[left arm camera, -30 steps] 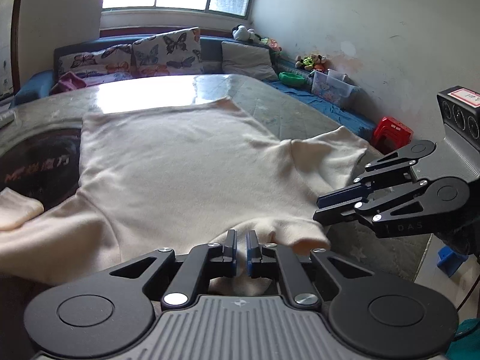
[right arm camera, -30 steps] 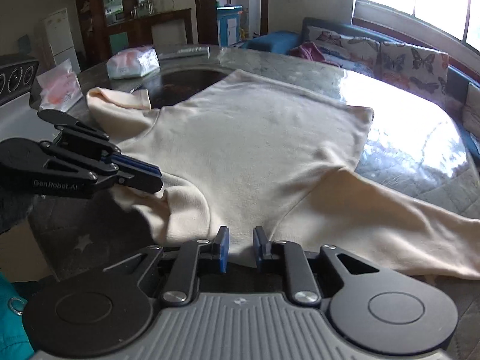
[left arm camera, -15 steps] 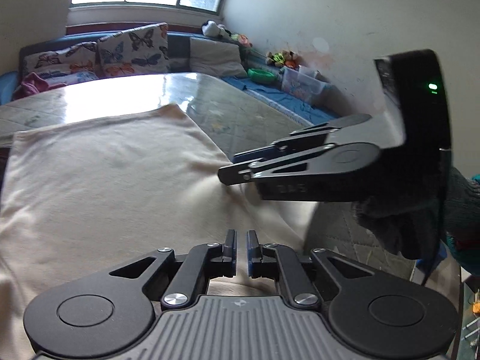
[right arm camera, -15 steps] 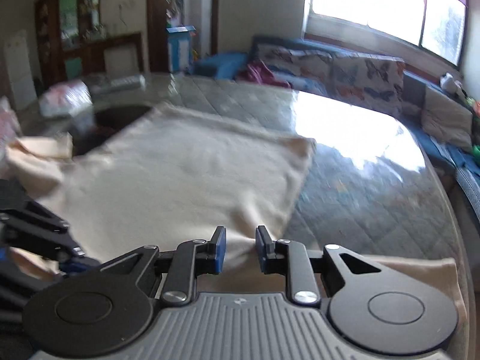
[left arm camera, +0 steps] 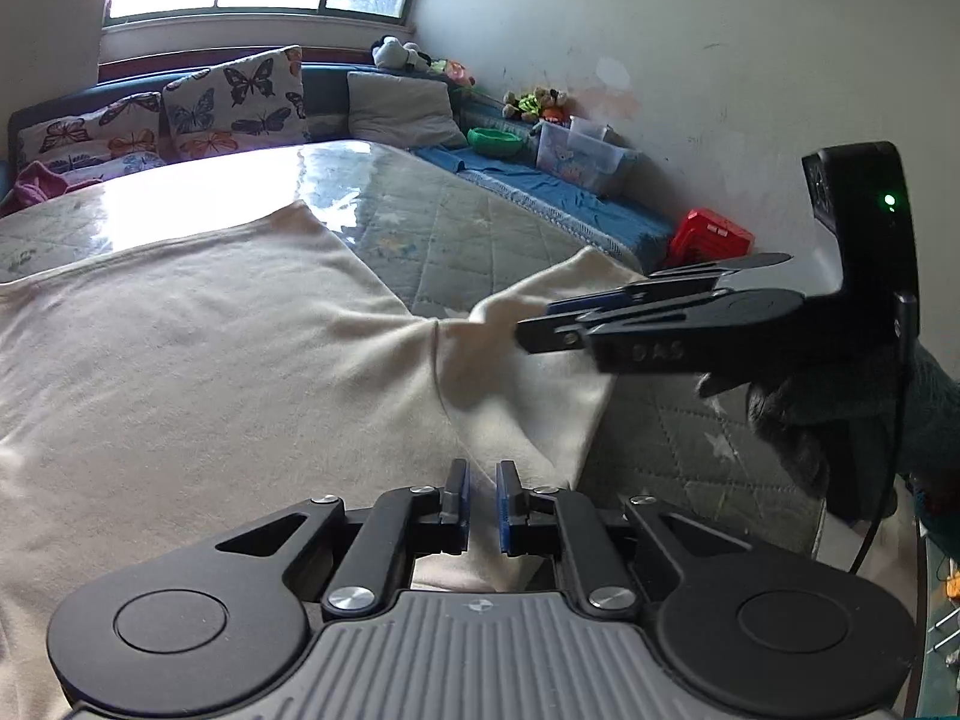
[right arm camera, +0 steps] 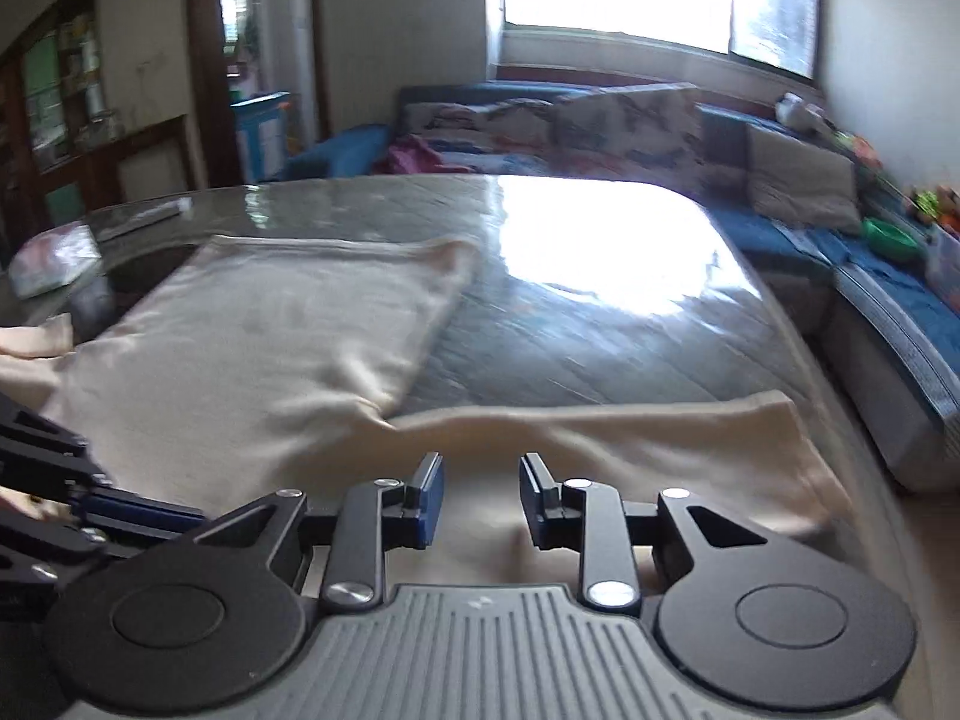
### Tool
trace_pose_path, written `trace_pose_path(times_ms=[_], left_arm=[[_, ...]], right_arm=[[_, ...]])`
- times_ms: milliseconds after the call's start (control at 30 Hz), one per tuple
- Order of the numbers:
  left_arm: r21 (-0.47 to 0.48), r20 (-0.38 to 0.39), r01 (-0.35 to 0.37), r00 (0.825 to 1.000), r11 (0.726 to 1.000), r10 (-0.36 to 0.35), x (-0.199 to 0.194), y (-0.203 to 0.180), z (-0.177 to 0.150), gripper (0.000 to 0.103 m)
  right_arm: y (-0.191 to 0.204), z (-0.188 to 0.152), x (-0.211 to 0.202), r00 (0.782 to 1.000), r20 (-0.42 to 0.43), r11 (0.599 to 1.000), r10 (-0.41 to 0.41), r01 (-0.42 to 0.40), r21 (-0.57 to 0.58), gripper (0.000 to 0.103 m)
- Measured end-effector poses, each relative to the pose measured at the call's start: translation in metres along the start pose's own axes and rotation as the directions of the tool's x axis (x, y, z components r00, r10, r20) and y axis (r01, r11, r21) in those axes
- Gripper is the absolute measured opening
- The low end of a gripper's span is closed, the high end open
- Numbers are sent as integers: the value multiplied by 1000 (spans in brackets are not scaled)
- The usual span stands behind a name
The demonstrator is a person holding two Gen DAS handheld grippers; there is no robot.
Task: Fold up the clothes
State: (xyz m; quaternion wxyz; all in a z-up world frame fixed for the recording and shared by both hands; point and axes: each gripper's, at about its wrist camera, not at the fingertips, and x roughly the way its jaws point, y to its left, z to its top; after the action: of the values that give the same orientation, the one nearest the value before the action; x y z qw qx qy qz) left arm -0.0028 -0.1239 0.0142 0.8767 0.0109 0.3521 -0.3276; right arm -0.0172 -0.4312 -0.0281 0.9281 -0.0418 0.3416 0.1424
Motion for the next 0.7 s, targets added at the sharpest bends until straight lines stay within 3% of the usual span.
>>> trace_pose_path(times_ms=[167,267,333,700], left_arm=[[0,1,-5,1000,1000,5,0,-1,0,12],[1,0,-7,1000,1000,7,0,-2,0,12],[2,-1,-9,1000,1000,9,0,-3,0,12],[9,-3,-18,1000,1000,18,0,-7,0,12]], right_arm=[[-47,-8,-6,994,2,988,-110,110,105,29],[-76,-9,-3,969,-1,959,-248,246,143,34],[-88,-11,0,955,-8,943,-295,293,161,34],[-106,-17,2,962,-16,937,-273,270,223,32]])
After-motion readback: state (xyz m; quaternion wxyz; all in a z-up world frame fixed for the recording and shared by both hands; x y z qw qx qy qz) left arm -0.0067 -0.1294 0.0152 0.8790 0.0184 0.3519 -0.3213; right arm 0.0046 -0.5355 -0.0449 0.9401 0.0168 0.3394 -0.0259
